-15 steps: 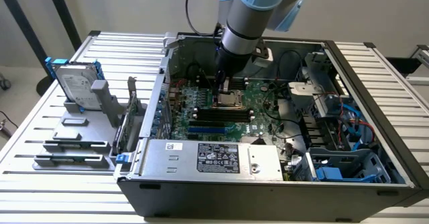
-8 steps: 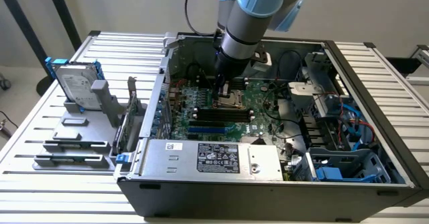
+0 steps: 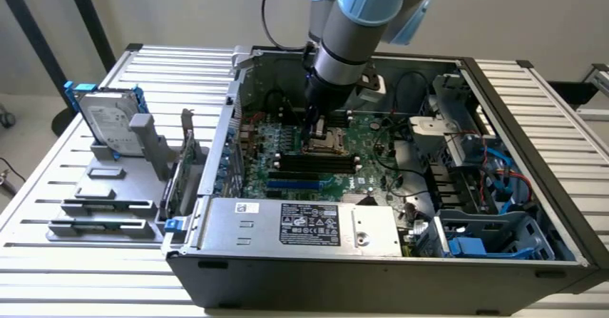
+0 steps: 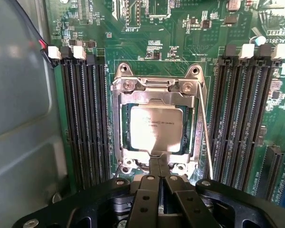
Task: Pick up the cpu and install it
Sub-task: 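Close the cpu cover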
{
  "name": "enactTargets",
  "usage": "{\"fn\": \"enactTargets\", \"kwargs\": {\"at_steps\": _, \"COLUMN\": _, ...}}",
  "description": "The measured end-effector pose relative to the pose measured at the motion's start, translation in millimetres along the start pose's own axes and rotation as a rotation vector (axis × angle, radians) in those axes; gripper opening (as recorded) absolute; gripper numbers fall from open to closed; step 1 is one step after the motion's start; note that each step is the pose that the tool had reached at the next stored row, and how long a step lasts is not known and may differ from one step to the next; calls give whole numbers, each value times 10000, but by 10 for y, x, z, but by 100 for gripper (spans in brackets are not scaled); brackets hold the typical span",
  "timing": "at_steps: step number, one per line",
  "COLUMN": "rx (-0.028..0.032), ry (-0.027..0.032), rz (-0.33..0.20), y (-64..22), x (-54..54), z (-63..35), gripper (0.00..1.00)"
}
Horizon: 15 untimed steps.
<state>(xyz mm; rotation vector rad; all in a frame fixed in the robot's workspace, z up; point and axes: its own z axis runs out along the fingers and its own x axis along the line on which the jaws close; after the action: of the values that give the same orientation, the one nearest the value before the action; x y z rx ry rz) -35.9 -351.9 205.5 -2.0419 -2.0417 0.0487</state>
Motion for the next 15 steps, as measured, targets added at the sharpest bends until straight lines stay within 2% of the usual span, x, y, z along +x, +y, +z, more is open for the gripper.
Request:
{"fn": "enactTargets", "kwargs": {"at_steps": 3, "rx": 19, "ry": 22, "rz": -1, "y": -40, "x": -18, "z": -48, "gripper": 11}}
{"fn": "enactTargets", "kwargs": {"at_steps": 5, "rx": 29, "ry": 61, "rz": -8, "y": -86, "x": -31, "z": -67, "gripper": 11}}
{"fn": "enactTargets", "kwargs": {"at_steps": 11, "rx": 73, "ry": 231, "rz": -36, "y": -218, "x": -51, "z": -107, "gripper": 11}}
{"fn": "enactTargets", "kwargs": {"at_steps": 15, "rx": 75, "ry": 232, "rz": -36, "y": -232, "x": -52, "z": -106, "gripper": 11}}
